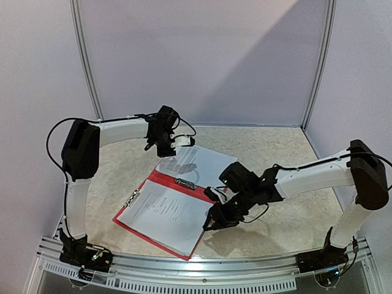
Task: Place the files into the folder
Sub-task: Rotate the folder with some files at the center of the board.
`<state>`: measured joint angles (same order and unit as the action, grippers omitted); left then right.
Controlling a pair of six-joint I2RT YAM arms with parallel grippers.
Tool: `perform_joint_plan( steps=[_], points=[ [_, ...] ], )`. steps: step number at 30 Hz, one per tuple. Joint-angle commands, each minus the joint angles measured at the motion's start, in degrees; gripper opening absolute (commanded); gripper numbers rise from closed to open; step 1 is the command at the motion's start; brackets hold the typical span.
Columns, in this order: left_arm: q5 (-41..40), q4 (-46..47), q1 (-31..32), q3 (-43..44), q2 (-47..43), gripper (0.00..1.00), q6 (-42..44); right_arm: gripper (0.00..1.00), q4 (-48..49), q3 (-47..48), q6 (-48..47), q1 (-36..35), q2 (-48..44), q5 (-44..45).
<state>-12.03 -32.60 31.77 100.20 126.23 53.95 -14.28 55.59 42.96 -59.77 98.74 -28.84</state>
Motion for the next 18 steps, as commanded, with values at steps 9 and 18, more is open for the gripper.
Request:
perform_joint_plan(
  steps=[9, 18],
  points=[
    [11.6, -28.7, -8.2, -22.5, -33.4, 0.56, -1.2, 0.47, -36.0, 29.1, -28.5, 11.4, 4.4, 20.1],
    [12.2, -35.3, -6.3, -52.0, -52.7, 0.57, -7.0, 0.46, -37.0, 58.8, -38.7, 10.6, 29.0, 23.1]
  ],
)
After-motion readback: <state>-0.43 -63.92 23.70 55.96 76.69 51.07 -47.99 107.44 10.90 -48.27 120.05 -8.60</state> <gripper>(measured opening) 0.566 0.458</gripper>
